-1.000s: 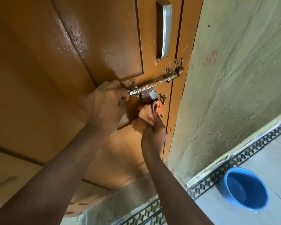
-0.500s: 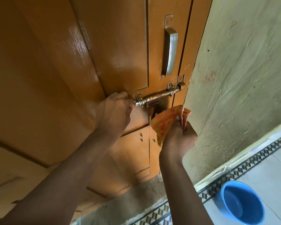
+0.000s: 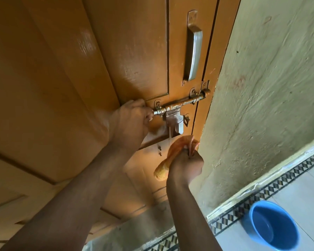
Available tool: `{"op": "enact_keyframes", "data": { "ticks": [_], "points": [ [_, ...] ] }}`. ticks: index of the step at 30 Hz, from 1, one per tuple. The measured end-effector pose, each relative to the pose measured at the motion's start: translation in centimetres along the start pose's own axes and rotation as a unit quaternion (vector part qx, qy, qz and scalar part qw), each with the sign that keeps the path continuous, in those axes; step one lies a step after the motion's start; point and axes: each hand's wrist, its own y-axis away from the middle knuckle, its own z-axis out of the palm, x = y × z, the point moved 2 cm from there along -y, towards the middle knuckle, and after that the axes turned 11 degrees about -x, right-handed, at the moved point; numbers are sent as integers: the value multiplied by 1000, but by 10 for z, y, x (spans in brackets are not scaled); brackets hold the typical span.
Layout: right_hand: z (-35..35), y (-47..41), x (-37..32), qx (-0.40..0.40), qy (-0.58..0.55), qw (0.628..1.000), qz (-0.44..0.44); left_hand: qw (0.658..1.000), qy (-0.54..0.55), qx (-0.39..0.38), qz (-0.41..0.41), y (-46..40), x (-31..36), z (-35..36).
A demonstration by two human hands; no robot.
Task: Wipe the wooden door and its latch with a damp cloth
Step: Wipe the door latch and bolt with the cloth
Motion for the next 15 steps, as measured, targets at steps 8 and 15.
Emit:
{"op": "enact_keyframes", "data": {
  "ticks": [8,15],
  "points": [
    [-47,5,-9,62,-25,993,-92,1000,-7,11,-1,-1,0,2],
    [-10,5,-67,28,-46,975,-215,1000,-1,18,-12,0,3,2]
  ]
}}
